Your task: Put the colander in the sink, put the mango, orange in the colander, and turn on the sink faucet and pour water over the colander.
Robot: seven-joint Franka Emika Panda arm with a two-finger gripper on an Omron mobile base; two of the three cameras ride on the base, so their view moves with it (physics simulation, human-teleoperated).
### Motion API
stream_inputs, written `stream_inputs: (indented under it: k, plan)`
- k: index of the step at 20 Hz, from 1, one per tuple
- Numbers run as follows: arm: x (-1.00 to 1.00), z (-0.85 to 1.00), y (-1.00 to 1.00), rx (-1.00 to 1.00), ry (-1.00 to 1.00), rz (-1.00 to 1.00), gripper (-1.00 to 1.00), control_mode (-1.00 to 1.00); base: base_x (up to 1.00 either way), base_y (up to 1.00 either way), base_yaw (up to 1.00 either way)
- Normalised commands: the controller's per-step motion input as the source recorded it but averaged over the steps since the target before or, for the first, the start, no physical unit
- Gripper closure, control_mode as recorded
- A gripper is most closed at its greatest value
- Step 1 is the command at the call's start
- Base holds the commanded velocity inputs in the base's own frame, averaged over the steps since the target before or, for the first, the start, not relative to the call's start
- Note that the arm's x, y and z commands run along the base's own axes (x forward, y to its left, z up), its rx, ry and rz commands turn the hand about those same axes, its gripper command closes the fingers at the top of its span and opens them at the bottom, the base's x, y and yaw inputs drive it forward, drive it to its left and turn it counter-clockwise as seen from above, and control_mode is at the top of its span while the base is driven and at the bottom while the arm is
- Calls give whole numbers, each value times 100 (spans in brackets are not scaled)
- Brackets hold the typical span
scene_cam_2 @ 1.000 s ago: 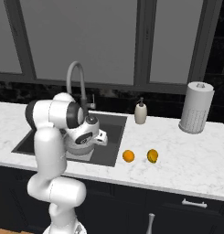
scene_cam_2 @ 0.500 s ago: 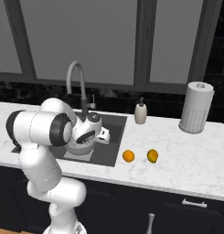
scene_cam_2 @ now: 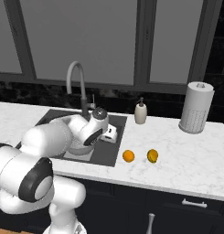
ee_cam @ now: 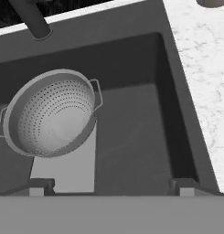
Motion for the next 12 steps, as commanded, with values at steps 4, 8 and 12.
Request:
stream_inputs:
  k: [4,8,12]
  plan:
    - [0,99,-85,0,35,0,-100,-100,0,0,0]
    - [4,43,-49,-2,58,0,-100,-100,0,0,0]
    - [-12,-32,-2,-2,26,0,-100,-100,0,0,0]
